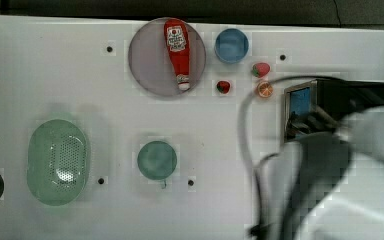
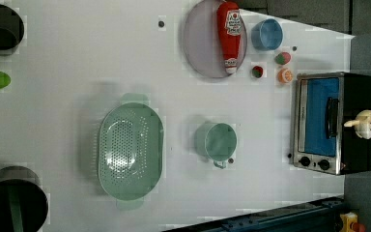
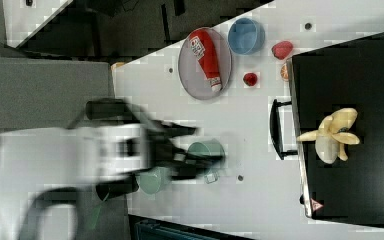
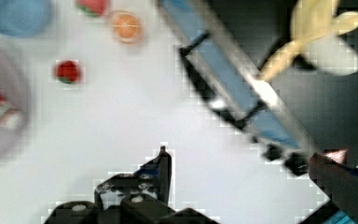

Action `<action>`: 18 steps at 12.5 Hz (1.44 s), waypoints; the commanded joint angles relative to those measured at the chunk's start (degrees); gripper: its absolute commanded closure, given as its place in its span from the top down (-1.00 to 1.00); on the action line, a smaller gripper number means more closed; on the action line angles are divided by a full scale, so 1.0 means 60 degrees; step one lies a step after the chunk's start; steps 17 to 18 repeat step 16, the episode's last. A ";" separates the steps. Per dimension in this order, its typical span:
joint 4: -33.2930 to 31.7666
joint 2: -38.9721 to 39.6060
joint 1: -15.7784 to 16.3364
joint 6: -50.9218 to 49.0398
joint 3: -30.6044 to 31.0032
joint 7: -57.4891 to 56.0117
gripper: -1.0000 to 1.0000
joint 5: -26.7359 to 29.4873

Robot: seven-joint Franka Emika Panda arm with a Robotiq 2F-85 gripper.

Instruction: Pick banana from table and place on oven.

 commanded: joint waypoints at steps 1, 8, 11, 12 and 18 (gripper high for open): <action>0.0265 -0.0532 0.0746 -0.0227 0.1473 0.3751 1.00 0.0116; 0.0269 -0.0986 0.0733 -0.1001 0.2516 0.5148 1.00 0.0179; 0.0262 -0.0975 0.0717 -0.0984 0.2496 0.5148 1.00 0.0178; 0.0262 -0.0967 0.0717 -0.0984 0.2498 0.5148 1.00 0.0178; 0.0262 -0.0955 0.0716 -0.0984 0.2498 0.5148 1.00 0.0178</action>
